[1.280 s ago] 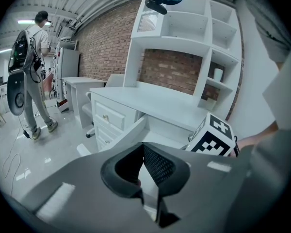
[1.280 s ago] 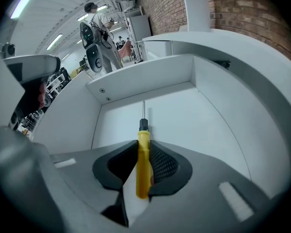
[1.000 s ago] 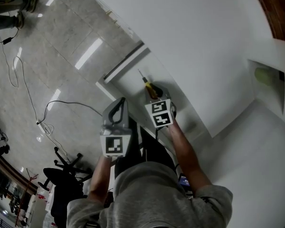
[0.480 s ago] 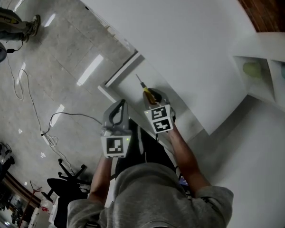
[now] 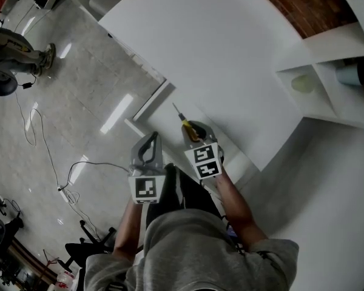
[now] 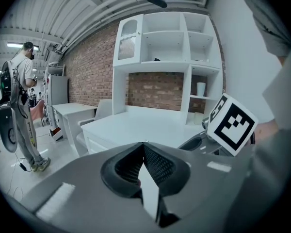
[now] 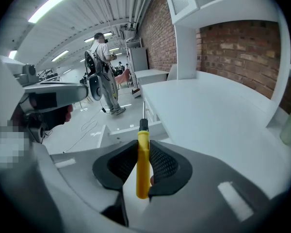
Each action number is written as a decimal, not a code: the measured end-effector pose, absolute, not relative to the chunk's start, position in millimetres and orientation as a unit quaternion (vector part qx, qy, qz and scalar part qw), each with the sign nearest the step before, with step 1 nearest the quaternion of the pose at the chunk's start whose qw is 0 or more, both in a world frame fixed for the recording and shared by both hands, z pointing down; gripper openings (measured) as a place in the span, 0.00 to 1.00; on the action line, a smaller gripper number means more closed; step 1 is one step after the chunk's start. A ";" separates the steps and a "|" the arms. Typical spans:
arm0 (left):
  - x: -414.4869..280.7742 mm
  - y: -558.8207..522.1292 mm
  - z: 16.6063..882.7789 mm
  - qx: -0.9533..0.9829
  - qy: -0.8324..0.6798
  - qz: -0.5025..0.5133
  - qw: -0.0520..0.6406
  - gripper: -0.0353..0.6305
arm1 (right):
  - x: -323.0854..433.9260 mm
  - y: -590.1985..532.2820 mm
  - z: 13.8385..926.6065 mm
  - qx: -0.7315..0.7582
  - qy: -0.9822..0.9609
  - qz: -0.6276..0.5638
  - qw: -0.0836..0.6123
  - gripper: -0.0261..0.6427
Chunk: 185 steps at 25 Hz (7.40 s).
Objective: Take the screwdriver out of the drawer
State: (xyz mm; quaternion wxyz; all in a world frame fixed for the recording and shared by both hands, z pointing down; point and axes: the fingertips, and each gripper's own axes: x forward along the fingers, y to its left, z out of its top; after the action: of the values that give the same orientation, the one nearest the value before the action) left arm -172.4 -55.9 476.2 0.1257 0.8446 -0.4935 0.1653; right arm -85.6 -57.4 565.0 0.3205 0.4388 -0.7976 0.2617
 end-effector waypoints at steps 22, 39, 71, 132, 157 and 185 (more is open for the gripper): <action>-43.5 -63.5 395.8 0.909 -0.393 0.131 0.049 0.07 | 34.1 -42.8 459.0 0.566 -0.754 0.244 0.227 0.16; 75.4 -46.2 403.5 0.944 -0.293 0.146 0.037 0.07 | 168.2 -7.6 468.8 0.660 -0.671 0.278 0.190 0.16; 155.3 -82.7 524.9 0.940 -0.243 0.226 0.083 0.07 | 249.7 -45.8 609.2 0.650 -0.621 0.379 0.220 0.16; 95.8 -45.2 407.9 0.955 -0.254 0.150 0.031 0.07 | 202.8 -15.5 446.3 0.717 -0.636 0.239 0.155 0.23; 0.1 38.0 316.0 0.962 -0.258 0.089 -0.006 0.07 | 85.9 84.9 330.5 0.743 -0.646 0.145 0.097 0.04; -25.8 46.3 308.3 0.967 -0.243 0.078 -0.016 0.07 | 56.0 98.4 325.4 0.752 -0.639 0.131 0.096 0.04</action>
State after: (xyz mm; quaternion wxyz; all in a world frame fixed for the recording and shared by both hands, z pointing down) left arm -25.8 46.3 308.3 -0.0162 0.9667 -0.2435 0.0776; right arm 56.0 98.4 325.4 0.0963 0.7523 -0.6386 0.1306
